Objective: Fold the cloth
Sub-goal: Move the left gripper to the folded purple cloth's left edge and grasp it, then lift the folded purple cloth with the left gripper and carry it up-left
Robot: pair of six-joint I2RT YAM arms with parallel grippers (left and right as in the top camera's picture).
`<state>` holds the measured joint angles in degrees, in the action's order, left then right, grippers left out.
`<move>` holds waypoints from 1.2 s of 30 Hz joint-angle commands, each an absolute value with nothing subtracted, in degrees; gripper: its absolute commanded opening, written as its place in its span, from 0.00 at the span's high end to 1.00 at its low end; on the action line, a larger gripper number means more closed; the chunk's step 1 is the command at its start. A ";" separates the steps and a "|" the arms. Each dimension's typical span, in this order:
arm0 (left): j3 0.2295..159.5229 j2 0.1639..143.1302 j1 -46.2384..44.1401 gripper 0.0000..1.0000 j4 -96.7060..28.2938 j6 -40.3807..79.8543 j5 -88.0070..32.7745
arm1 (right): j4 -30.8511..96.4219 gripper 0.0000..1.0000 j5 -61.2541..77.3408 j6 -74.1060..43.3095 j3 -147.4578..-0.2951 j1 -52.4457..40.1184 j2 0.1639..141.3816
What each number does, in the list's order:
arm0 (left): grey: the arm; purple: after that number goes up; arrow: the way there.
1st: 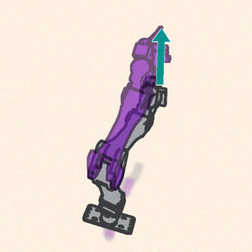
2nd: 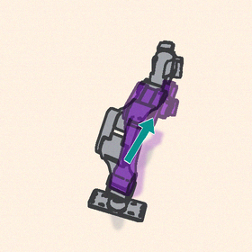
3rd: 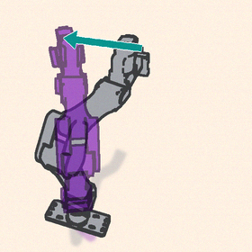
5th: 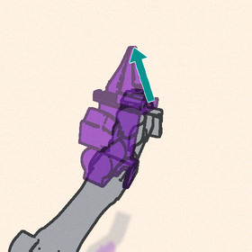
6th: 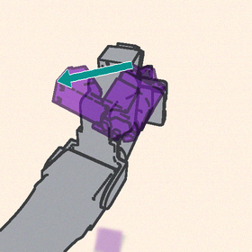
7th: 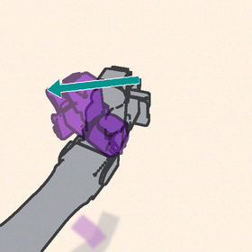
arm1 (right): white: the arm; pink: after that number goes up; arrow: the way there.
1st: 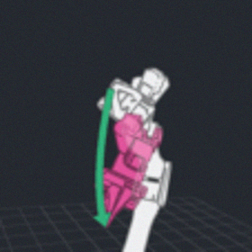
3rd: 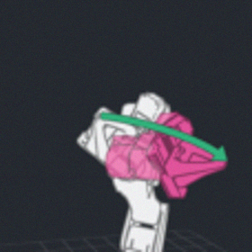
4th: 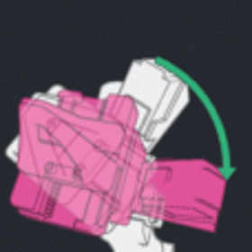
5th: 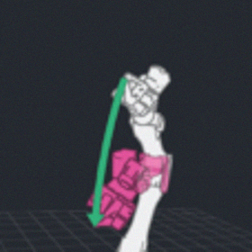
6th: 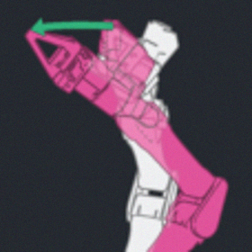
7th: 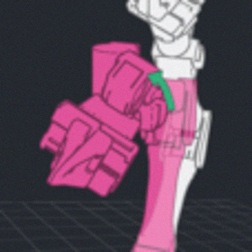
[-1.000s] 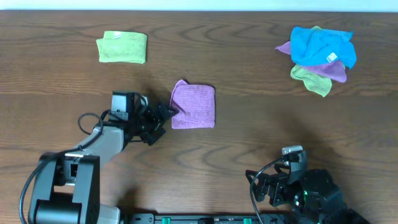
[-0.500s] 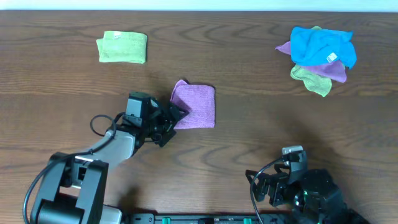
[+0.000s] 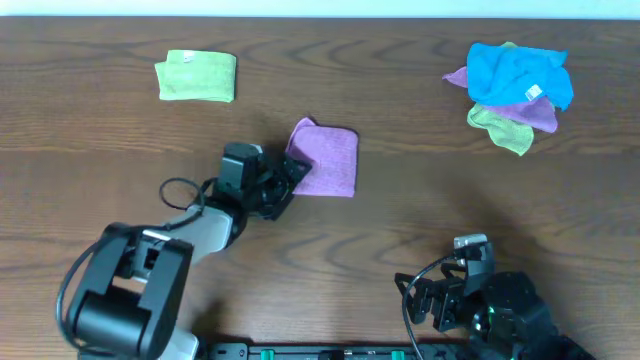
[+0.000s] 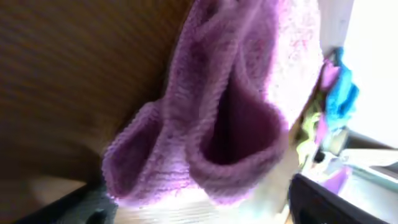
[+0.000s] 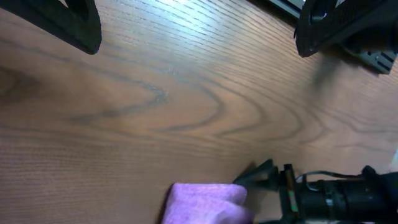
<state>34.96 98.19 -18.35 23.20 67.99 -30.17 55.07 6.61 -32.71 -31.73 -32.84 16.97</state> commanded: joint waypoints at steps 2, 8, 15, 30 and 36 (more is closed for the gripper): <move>32.86 103.26 -19.16 0.39 23.40 68.36 -25.58 | 55.13 0.01 6.26 -33.41 -31.38 -32.16 16.60; 32.86 104.49 -19.18 0.61 26.46 65.14 -24.64 | 55.11 0.01 6.24 -33.39 -31.38 -32.16 16.60; 32.88 104.73 -19.16 0.94 28.97 60.03 -23.31 | 55.11 0.01 6.24 -33.41 -31.38 -32.16 16.60; 49.93 104.66 -14.52 0.94 29.50 61.32 -32.75 | 55.13 0.01 6.24 -33.41 -31.38 -32.16 16.60; 67.13 104.68 -10.83 0.94 13.50 58.33 -32.73 | 55.11 0.01 6.26 -33.41 -31.38 -32.16 16.60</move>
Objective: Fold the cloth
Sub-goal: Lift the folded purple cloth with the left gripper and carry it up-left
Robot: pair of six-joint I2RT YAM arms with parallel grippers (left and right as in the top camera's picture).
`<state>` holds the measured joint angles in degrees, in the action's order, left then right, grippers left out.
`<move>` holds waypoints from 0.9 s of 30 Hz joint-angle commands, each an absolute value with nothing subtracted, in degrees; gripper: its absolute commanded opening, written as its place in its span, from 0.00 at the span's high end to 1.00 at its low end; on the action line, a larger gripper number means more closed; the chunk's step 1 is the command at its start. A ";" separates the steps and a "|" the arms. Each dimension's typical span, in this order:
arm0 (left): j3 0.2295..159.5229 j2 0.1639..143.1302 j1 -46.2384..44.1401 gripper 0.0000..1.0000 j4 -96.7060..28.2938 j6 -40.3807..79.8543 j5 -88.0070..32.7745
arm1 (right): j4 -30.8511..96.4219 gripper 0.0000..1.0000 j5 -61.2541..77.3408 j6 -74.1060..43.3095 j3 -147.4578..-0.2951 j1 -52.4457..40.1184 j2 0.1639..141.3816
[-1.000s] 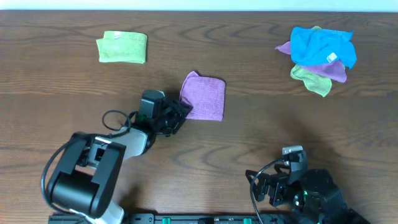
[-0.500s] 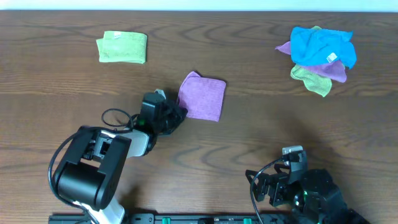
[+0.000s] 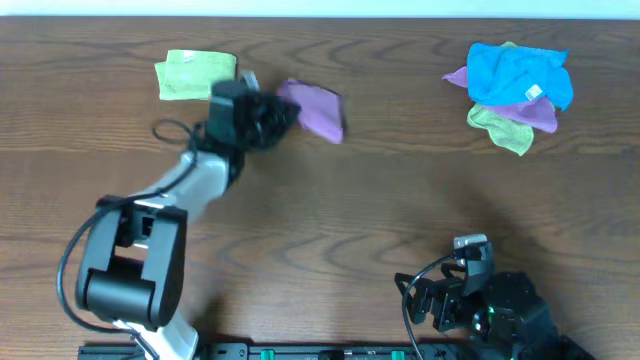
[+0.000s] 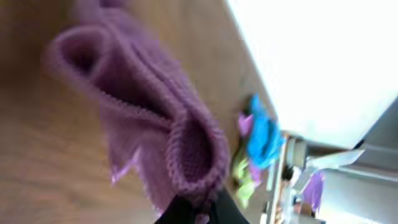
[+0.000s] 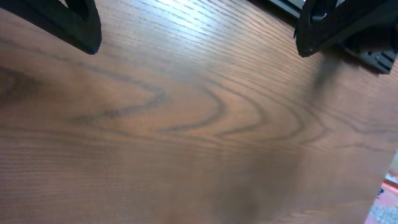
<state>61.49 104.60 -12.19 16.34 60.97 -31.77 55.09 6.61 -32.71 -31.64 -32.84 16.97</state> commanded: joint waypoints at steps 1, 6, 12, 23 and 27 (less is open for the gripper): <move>70.04 104.68 -10.26 0.94 11.03 57.19 -32.27 | 55.11 0.01 6.26 -33.39 -31.38 -32.16 16.60; 79.40 104.73 -7.84 0.94 3.73 52.18 -27.81 | 55.11 0.01 6.26 -33.41 -31.38 -32.16 16.60; 85.21 105.47 -3.99 0.94 1.30 47.77 -22.04 | 55.11 0.01 6.24 -33.41 -31.38 -32.16 16.60; 97.80 121.10 1.96 0.94 1.50 47.29 -27.38 | 55.11 0.01 6.26 -33.39 -31.38 -32.16 16.60; 103.94 127.07 2.42 0.94 1.28 47.33 -29.23 | 55.11 0.01 6.24 -33.41 -31.38 -32.16 16.60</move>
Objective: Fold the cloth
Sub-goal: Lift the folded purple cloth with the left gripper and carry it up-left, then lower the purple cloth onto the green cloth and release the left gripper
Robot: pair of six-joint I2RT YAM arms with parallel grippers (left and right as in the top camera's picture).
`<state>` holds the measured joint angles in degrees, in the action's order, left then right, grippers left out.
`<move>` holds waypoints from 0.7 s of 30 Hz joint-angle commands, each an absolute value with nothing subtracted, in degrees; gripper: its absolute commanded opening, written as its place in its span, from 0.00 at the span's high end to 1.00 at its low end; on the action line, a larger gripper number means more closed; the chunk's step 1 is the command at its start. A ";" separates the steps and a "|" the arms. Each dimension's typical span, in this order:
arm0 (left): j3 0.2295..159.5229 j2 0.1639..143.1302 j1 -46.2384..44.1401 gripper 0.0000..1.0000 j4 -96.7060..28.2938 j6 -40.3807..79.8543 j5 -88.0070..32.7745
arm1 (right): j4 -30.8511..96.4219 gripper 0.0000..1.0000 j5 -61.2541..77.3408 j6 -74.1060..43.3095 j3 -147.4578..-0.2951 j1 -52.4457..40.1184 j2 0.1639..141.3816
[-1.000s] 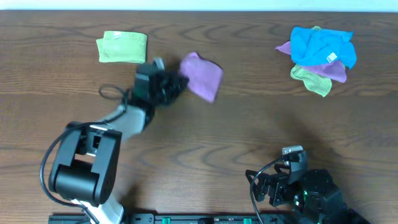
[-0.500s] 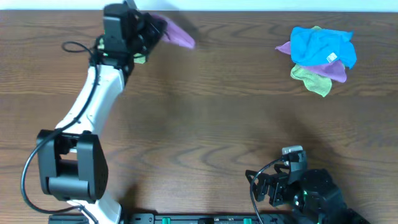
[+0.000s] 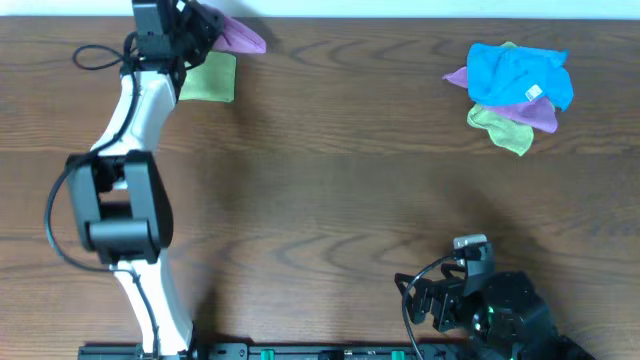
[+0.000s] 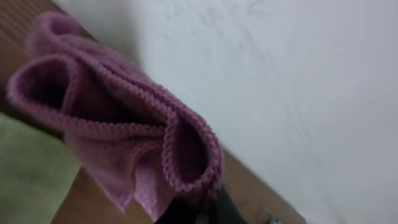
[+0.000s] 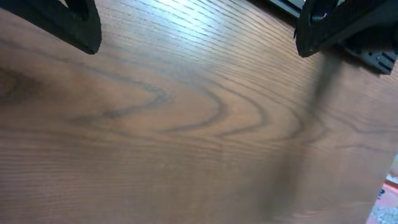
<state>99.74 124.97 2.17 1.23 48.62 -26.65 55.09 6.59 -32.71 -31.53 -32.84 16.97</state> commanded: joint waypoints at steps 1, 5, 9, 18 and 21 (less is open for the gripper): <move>105.10 128.22 2.55 0.94 1.26 47.33 -29.54 | 55.11 0.01 6.24 -33.41 -31.38 -32.16 16.60; 106.63 130.02 3.22 0.94 -0.08 47.18 -29.85 | 55.11 0.01 6.24 -33.41 -31.40 -32.16 16.60; 106.63 129.99 4.19 0.94 -2.48 44.73 -30.09 | 55.11 0.01 6.24 -33.41 -31.38 -32.16 16.60; 107.42 129.97 7.55 0.94 -2.79 44.99 -37.63 | 55.13 0.01 6.26 -33.39 -31.38 -32.16 16.60; 107.55 129.86 8.23 0.94 -2.92 45.04 -40.01 | 55.11 0.01 6.24 -33.39 -31.38 -32.16 16.60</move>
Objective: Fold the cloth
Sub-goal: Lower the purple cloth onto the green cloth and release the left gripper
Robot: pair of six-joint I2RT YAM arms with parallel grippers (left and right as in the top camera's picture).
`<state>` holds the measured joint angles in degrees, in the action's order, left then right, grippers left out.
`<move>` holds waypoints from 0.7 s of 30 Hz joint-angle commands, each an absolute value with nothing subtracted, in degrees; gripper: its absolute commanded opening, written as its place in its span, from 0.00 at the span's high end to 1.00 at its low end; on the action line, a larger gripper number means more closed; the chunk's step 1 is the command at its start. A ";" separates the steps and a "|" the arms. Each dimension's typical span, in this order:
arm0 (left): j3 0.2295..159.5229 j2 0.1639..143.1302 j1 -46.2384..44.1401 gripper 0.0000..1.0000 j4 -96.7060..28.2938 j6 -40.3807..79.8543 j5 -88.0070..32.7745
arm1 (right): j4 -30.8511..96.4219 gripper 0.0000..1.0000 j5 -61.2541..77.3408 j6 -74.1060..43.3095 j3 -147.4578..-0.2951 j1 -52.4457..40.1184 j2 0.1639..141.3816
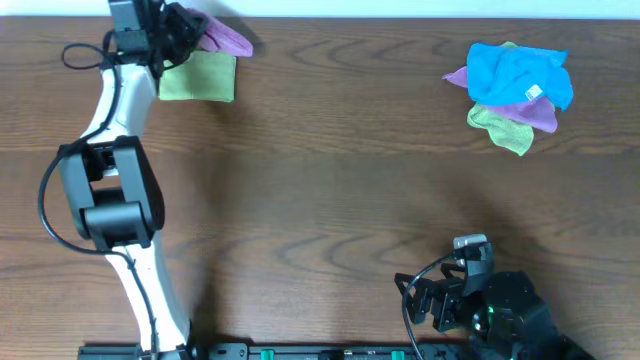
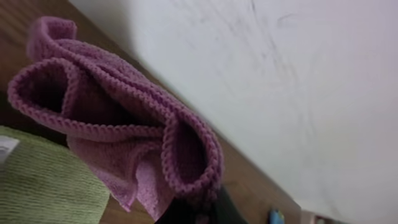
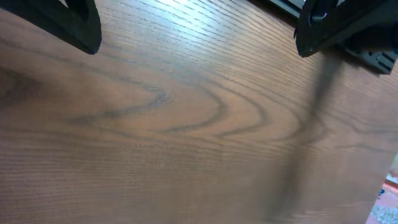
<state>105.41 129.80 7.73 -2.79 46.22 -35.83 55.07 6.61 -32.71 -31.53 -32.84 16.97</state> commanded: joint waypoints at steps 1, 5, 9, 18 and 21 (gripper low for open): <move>107.55 129.86 8.40 0.94 -3.29 45.01 -40.62 | 55.11 0.01 6.24 -33.41 -31.38 -32.16 16.60; 107.55 129.69 8.84 0.94 -7.05 44.40 -41.60 | 55.11 0.01 6.26 -33.39 -31.38 -32.16 16.60; 107.55 129.69 9.06 0.94 -12.36 41.63 -41.87 | 55.11 0.01 6.24 -33.41 -31.38 -32.16 16.60; 107.55 129.62 10.83 0.94 -25.67 32.51 -40.07 | 55.11 0.01 6.26 -33.39 -31.38 -32.16 16.60; 107.53 129.62 11.92 0.94 -28.99 29.89 -39.29 | 55.11 0.01 6.26 -33.41 -31.38 -32.16 16.60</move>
